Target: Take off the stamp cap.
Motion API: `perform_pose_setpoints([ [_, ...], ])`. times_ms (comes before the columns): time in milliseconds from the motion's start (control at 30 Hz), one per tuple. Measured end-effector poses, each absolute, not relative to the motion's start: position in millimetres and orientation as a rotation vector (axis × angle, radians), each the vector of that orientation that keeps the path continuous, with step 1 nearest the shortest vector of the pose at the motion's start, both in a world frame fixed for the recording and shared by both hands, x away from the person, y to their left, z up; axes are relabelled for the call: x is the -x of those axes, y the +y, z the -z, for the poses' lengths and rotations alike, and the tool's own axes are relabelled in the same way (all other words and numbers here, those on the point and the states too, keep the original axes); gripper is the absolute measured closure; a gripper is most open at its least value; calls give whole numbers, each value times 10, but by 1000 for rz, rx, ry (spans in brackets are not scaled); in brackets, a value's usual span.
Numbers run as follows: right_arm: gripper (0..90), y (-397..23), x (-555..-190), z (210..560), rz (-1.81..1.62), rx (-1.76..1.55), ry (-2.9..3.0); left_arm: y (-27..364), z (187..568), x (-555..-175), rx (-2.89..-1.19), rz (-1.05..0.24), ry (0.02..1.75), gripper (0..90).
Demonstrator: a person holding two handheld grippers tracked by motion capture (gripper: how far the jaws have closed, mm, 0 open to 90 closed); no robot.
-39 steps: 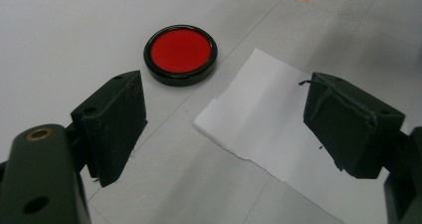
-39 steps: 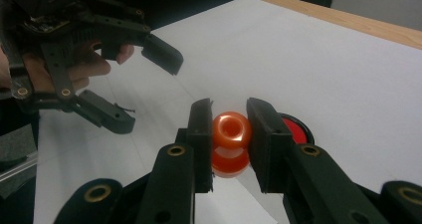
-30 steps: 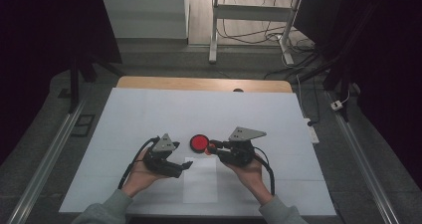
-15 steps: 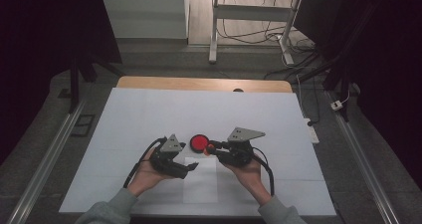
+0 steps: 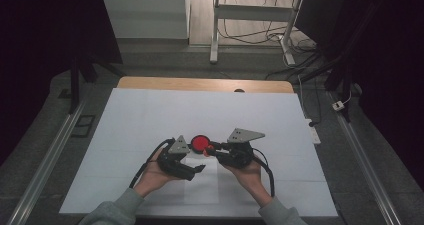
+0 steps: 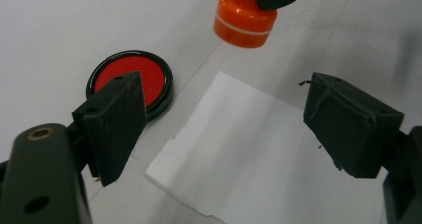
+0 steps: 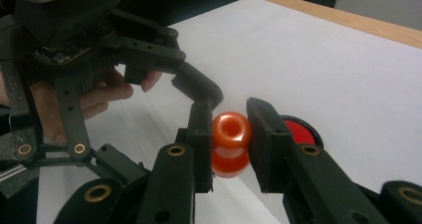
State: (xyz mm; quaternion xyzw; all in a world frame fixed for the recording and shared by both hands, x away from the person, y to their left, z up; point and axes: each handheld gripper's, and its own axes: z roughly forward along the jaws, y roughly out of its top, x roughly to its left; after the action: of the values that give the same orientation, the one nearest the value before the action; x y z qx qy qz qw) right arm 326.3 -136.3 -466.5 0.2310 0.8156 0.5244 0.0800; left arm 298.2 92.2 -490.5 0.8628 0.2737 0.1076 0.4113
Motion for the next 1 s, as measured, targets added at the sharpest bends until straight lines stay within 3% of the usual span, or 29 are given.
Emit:
perform_pose_setpoints([
  [1000, 718, -1354, -3259, 4669, -1574, -686, 2439, 679, 4922, -3053, -2170, -273, 662, 198],
])
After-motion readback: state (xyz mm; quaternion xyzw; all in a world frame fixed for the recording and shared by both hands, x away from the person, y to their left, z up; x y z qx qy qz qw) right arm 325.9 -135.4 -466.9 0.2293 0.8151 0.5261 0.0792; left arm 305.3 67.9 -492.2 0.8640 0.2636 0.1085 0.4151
